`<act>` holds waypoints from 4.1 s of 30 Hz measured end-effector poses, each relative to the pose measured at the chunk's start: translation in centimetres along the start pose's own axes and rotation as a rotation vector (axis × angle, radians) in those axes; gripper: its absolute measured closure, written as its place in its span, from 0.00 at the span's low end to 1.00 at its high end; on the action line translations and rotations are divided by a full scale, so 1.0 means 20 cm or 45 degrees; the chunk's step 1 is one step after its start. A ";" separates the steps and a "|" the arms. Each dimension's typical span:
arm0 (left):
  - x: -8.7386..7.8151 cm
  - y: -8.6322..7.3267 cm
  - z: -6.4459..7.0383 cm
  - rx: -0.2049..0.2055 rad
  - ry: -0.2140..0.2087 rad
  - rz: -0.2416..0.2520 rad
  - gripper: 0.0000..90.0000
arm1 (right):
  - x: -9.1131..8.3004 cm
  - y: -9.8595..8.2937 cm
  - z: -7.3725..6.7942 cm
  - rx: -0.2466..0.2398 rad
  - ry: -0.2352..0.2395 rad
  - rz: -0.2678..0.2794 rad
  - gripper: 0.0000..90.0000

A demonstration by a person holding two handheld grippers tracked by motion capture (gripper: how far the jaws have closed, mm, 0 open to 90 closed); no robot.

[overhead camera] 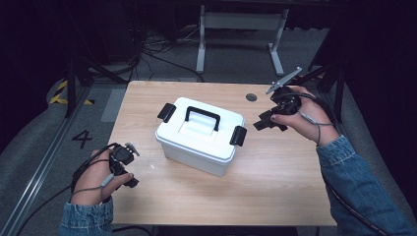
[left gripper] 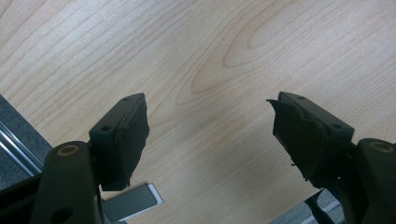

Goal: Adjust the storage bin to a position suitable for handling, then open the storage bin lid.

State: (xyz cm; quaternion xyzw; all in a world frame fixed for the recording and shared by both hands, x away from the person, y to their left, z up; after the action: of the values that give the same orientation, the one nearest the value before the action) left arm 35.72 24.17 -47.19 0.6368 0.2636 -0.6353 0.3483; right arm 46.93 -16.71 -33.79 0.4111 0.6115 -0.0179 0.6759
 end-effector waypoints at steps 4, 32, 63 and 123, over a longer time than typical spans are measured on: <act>0.00 0.00 0.00 -0.002 -0.006 0.006 0.30 | 0.02 0.03 0.00 -0.003 0.011 0.008 0.58; 0.00 -0.02 -0.01 0.016 -0.003 0.012 0.30 | 0.34 0.45 -0.17 -0.144 0.140 -0.053 0.66; 0.02 0.01 -0.01 0.034 -0.014 0.002 0.30 | 0.55 0.49 -0.28 -0.244 0.159 -0.163 0.93; 0.03 0.02 0.00 0.040 -0.022 -0.023 0.30 | 0.02 0.44 -0.08 -0.182 0.078 0.021 0.94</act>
State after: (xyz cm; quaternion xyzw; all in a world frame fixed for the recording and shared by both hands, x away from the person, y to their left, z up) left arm 36.09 23.80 -47.81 0.6345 0.2563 -0.6479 0.3347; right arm 50.25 -9.81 -29.27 0.3672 0.6283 0.0438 0.6845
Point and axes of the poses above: each handheld gripper's, and its own axes: x roughly forward along the jaws, y roughly out of its top, z roughly to its right, the point moved 8 cm from there along x, roughly forward along the jaws, and after that the axes turned 3 degrees about -y, right-handed, at the moved point
